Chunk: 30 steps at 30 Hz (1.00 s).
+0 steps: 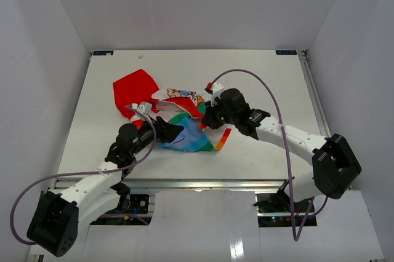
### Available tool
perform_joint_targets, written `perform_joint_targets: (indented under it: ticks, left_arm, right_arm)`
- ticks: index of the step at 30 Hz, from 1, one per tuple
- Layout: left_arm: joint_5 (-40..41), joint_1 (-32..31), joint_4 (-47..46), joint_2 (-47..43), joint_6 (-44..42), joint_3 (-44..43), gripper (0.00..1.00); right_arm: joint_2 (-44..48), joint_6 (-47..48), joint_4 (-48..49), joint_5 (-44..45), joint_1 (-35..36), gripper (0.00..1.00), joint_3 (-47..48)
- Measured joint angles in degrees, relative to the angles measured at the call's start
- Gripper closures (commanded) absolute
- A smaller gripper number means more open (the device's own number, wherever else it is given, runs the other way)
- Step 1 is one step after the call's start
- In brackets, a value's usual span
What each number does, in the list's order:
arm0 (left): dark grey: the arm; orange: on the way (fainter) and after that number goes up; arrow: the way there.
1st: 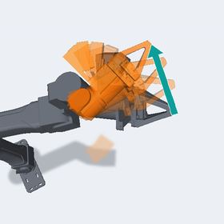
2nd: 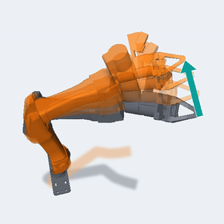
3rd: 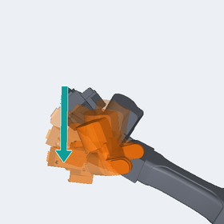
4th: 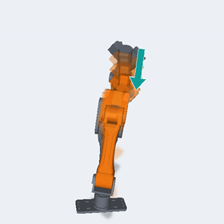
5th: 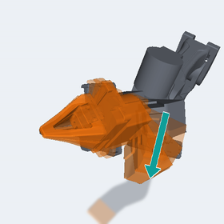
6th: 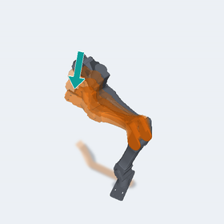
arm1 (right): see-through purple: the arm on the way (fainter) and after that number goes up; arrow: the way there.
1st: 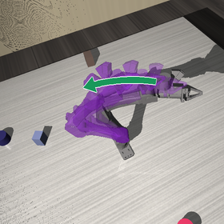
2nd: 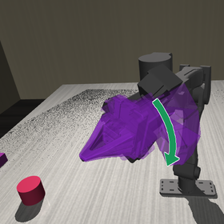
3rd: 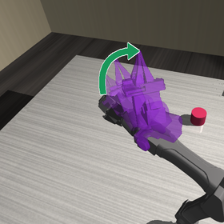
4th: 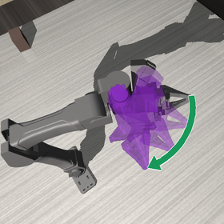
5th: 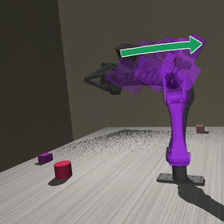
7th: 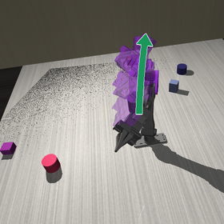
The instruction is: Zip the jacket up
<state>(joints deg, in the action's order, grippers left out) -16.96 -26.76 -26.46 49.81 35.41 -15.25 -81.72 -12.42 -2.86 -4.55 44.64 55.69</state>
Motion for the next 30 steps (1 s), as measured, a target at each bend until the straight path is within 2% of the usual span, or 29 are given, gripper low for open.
perform_joint_targets:
  ticks: [7, 11, 14, 22, 26, 30]
  left_arm:
    - [-6.0, 0.0, -2.8, 5.5, 6.9, 0.0, 0.25]
    - [-7.6, 0.0, -3.7, 6.0, 10.4, 1.0, 0.25]
    - [-7.2, 0.0, -3.0, 7.8, 10.9, 1.0, 0.26]
    - [6.4, 1.2, 9.1, 18.4, 13.2, -2.6, 0.28]
    - [12.4, 3.1, 11.7, 20.5, 13.9, -3.2, 0.28]
    - [15.3, 4.8, 12.9, 25.2, 13.5, -7.6, 0.28]
  right_arm:
    - [3.3, -3.8, 6.2, -8.4, -1.1, 0.92, -7.9]
    - [6.8, -7.8, 12.9, -9.9, -1.1, 0.92, -16.0]
    - [8.6, -10.1, 14.6, -9.5, -1.3, 0.92, -21.5]
    - [9.2, -13.0, 16.6, -7.1, -2.2, 0.92, -23.8]
    - [11.4, -14.0, 19.8, -6.7, -2.2, 0.92, -26.6]
    - [13.9, -15.5, 22.0, -6.2, -1.9, 0.92, -30.9]
